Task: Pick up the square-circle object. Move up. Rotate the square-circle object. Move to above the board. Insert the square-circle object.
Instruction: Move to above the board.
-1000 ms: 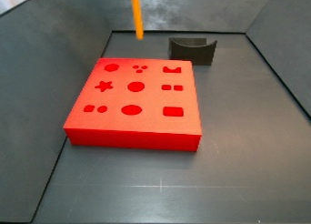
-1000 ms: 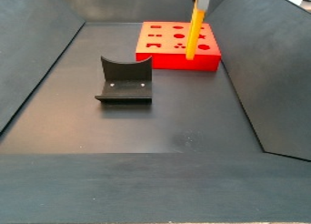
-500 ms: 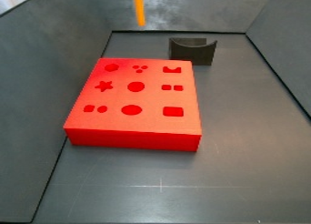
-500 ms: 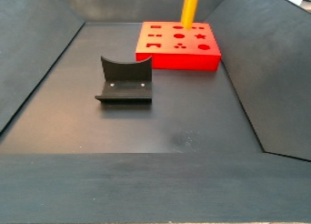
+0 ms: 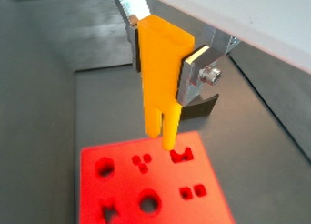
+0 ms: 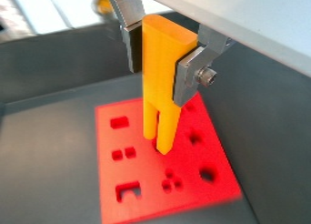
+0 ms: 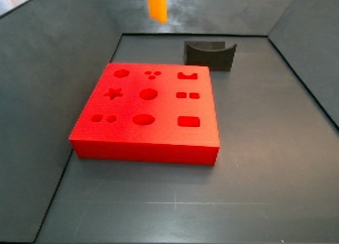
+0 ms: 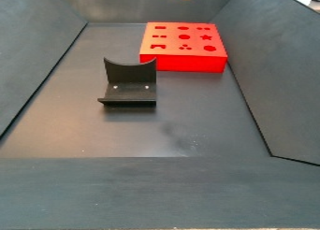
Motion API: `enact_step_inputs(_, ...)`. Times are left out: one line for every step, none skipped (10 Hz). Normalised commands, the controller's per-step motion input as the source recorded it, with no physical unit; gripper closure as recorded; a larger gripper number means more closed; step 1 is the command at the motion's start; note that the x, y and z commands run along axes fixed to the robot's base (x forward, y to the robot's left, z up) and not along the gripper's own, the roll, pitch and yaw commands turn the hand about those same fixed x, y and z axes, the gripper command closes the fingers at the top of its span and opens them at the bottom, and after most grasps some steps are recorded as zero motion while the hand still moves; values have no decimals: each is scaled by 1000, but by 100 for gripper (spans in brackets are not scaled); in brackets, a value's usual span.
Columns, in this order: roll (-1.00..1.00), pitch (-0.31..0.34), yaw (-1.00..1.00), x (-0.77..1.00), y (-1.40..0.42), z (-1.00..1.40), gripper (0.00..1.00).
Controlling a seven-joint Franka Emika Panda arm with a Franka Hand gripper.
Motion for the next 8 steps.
enact_step_inputs(9, 130, 1000, 274, -1000, 416, 100)
enact_step_inputs(12, 141, 1000, 288, -912, 379, 100)
enact_step_inputs(20, 153, 1000, 219, -541, 218, 100)
enact_step_inputs(24, 158, 1000, 182, -391, 153, 100)
enact_step_inputs(30, 165, 1000, 121, -209, 85, 100)
enact_step_inputs(36, 171, 1000, 89, -139, 61, 100)
enact_step_inputs(43, 181, 1000, 79, -96, 43, 100)
enact_step_inputs(50, 200, 1000, 80, -72, 31, 100)
